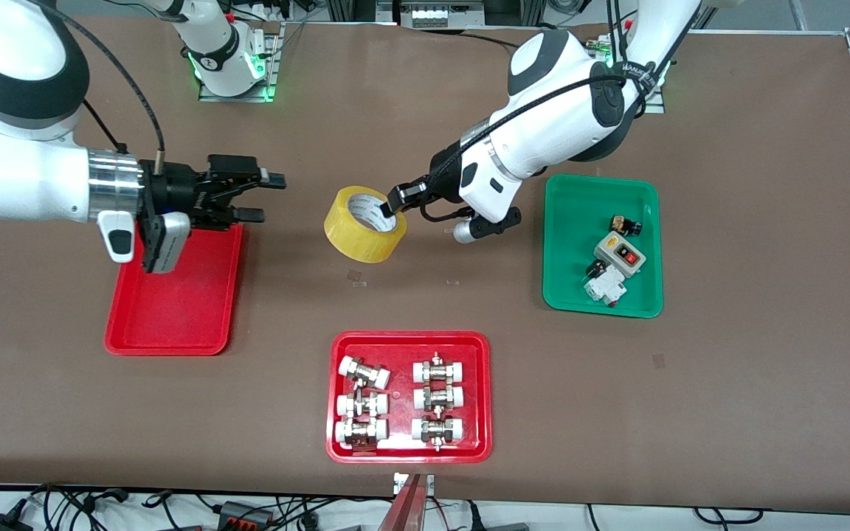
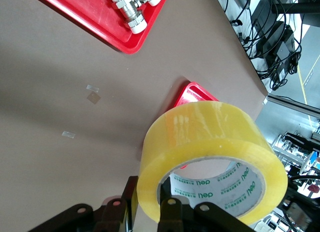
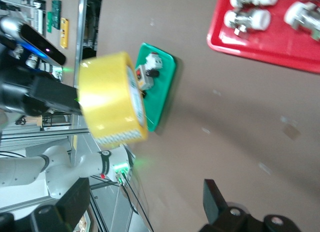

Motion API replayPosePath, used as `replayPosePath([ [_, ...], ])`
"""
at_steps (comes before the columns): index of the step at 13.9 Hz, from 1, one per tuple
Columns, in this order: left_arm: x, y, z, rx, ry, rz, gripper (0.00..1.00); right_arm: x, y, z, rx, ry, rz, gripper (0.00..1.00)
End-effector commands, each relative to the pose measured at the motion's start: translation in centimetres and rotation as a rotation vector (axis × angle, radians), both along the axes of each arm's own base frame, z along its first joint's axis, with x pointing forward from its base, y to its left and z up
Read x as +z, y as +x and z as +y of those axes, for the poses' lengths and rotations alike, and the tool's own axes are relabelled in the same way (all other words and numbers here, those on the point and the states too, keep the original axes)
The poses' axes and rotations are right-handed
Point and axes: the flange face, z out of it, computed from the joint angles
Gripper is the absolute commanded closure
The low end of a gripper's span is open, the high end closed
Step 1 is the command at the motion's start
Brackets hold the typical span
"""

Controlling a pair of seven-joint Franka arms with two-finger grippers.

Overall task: Left arm passes tape to right arm into tray
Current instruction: 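Close the right gripper on the tape roll held by the left gripper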

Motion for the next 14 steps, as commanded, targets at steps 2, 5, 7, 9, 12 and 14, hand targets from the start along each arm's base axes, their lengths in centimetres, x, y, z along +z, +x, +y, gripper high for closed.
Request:
replayPosePath([
  [2,0.9,0.2,-0.5,0.003,-0.032,0.007,0.97,0.5,2.4,3.6,0.035,0.062,-0.049,0.0],
  [5,0.7,0.2,-0.5,0.004,-0.03,0.01,0.97,-0.6,3.0,5.1,0.008,0.079,-0.058,0.0],
  [7,0.8,0.1,-0.5,0.002,-0.031,0.009,0.97,-1.1,2.8,6.6,0.011,0.083,-0.059,0.0],
  [9,0.8,0.1,-0.6,0.003,-0.032,0.009,0.97,-1.7,2.8,7.4,0.007,0.083,-0.059,0.0],
  [12,0.8,0.1,-0.6,0.005,-0.032,0.011,0.97,-1.7,2.6,8.2,0.011,0.098,-0.052,0.0],
  [14,0.9,0.1,-0.5,0.006,-0.032,0.011,0.97,-1.7,2.6,8.2,0.012,0.099,-0.052,0.0],
])
